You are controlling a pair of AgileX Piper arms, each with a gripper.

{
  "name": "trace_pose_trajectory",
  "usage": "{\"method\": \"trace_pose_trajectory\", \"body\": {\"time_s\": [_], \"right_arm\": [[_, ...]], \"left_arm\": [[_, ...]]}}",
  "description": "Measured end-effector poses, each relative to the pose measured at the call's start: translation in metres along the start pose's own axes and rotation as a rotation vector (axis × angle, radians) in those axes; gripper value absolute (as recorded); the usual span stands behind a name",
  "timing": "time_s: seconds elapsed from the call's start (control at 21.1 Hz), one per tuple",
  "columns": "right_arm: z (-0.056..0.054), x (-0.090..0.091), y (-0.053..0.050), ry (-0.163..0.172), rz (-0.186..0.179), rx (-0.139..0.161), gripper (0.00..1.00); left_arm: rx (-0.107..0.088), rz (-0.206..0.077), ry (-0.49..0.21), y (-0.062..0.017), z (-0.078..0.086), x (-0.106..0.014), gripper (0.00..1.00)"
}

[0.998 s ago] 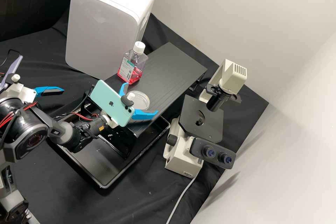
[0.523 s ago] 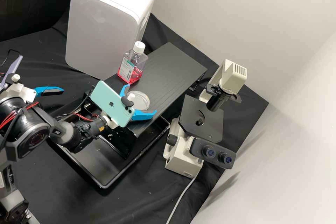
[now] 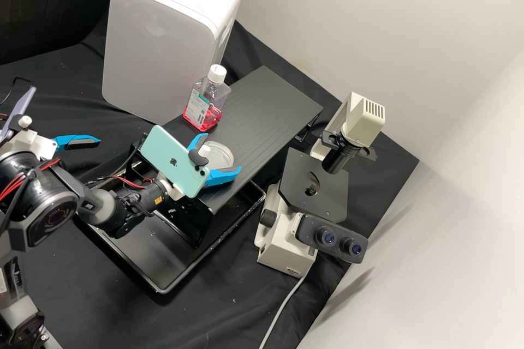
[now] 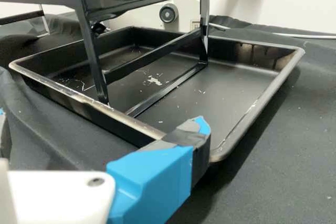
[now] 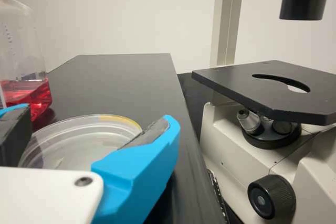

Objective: Remove the lid from the petri dish

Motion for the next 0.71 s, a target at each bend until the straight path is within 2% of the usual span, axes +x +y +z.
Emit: {"method": "trace_pose_trajectory", "body": {"time_s": [0.24,0.29,0.52,0.71], "right_arm": [[-0.0002,0.0,-0.0002,0.002,-0.002,-0.002,0.0],[-0.0002,0.0,-0.0002,0.002,-0.002,-0.002,1.0],[-0.0002,0.0004,0.0005,-0.001,0.004,-0.004,1.0],[0.0003,0.0004,0.001,-0.012,0.016,0.005,1.0]], "left_arm": [[0.0,0.0,0.0,0.0,0.0,0.0,1.0],[0.0,0.0,0.0,0.0,0.0,0.0,1.0],[0.0,0.002,0.0,0.0003,-0.0003,0.0019,1.0],[0.0,0.002,0.0,0.0003,-0.0003,0.0019,1.0]]}}
